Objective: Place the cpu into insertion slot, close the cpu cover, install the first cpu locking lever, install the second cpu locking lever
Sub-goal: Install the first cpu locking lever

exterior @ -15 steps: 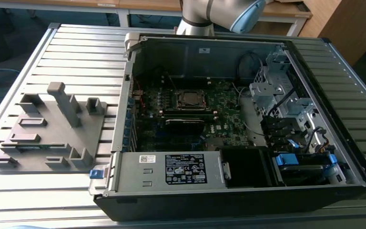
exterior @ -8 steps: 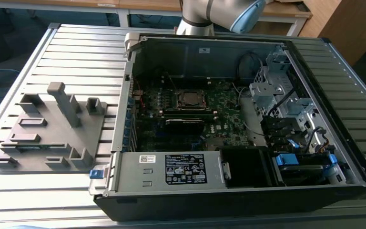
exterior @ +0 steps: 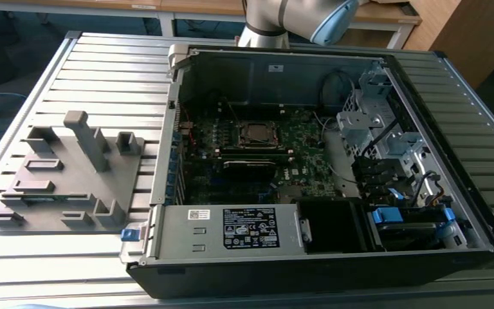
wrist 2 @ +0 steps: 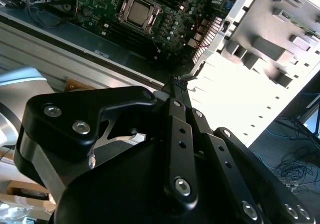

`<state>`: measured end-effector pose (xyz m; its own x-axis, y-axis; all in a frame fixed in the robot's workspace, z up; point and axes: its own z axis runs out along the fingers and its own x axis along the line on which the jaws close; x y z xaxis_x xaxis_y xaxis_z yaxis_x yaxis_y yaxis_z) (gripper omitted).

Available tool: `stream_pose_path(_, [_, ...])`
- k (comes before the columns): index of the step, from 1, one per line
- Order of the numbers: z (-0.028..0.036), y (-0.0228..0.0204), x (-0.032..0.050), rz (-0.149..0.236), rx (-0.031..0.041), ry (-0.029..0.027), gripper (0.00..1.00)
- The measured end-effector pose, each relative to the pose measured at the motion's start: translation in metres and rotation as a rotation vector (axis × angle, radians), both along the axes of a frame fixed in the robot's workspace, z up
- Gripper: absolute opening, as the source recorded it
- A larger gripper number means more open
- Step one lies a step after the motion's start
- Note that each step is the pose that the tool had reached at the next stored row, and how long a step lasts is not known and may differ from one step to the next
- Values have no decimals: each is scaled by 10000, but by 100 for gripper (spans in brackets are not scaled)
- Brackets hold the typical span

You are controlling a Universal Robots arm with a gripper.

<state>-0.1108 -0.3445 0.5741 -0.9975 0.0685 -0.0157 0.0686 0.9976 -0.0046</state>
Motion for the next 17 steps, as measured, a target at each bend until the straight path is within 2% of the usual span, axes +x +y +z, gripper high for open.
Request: stream_pose_path(17, [-31,0,0,0,0,0,10])
